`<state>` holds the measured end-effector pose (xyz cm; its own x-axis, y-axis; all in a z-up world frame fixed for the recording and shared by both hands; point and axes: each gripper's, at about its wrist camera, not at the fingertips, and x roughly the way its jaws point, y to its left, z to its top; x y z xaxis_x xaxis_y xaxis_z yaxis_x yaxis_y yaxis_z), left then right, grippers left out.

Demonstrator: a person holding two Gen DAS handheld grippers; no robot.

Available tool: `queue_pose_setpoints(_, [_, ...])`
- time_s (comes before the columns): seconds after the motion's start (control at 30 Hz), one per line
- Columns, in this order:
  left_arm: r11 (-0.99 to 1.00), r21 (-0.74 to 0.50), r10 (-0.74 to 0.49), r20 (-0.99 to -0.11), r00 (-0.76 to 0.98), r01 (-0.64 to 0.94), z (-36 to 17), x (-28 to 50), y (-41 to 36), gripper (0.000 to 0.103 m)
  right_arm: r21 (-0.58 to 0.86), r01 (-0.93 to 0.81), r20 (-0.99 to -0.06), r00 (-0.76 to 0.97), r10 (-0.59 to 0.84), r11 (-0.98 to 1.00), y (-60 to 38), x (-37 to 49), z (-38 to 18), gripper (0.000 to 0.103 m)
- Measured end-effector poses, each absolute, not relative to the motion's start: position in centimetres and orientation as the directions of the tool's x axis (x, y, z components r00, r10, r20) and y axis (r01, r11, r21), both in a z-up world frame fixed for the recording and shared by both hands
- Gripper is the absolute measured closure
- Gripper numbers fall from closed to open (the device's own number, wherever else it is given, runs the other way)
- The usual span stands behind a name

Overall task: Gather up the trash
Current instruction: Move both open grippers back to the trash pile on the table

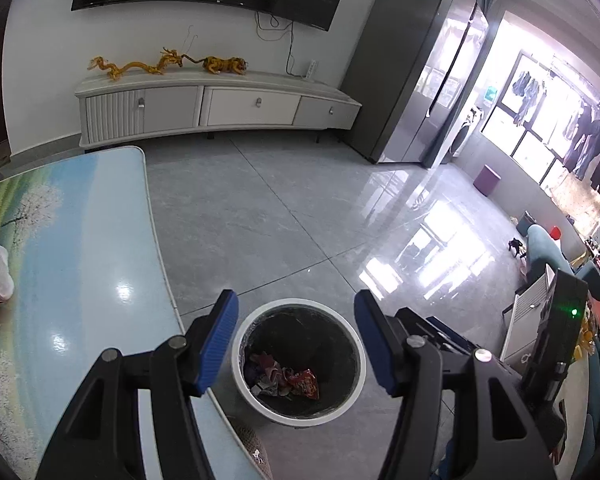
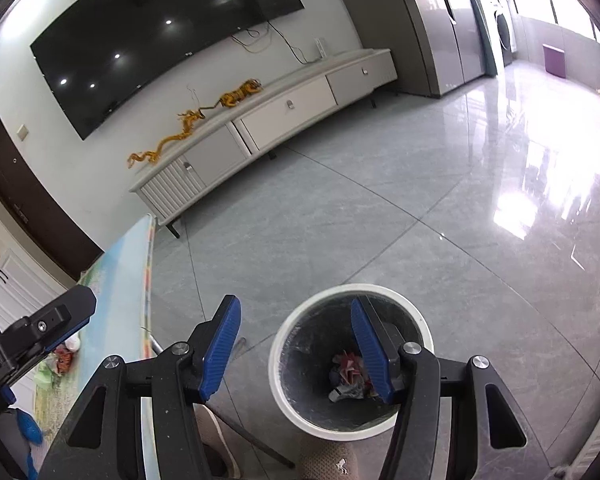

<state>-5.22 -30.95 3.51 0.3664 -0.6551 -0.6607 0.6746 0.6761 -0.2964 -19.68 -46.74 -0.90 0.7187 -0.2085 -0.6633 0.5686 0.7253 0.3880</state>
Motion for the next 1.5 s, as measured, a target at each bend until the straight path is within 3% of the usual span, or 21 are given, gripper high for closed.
queue_pose_setpoints(0.43, [0.756,-0.292,-0.633,-0.553,0.541,0.586,7.8,-4.5,-19.3,0.045,0.351,0.459,-0.563,0.800,-0.208,0.816,-40.0,-17.5,5.3,0.048])
queue_pose_setpoints(0.73, [0.832,-0.318,-0.554,-0.516,0.653,0.455,7.6,-2.0,-9.4,0.045,0.301,0.355,-0.527,0.836,-0.156,0.885,-34.0,-14.1,7.9,0.048])
queue_pose_setpoints(1.1, [0.917,-0.318,-0.389,-0.579,0.717,0.242,3.5,3.0,0.8,0.045,0.268,0.185,-0.567,0.824,0.000,0.946,-28.1,-7.2,6.5,0.048])
queue_pose_setpoints(1.2, [0.930,-0.320,-0.349,-0.604,0.717,0.183,2.1,5.3,2.8,0.045,0.278,0.127,-0.585,0.808,0.062,0.952,-26.7,-4.7,5.4,0.052])
queue_pose_setpoints(1.5, [0.936,-0.332,-0.320,-0.661,0.679,0.119,-1.9,11.2,4.7,0.045,0.322,-0.016,-0.638,0.735,0.229,0.947,-22.5,3.5,1.5,0.056])
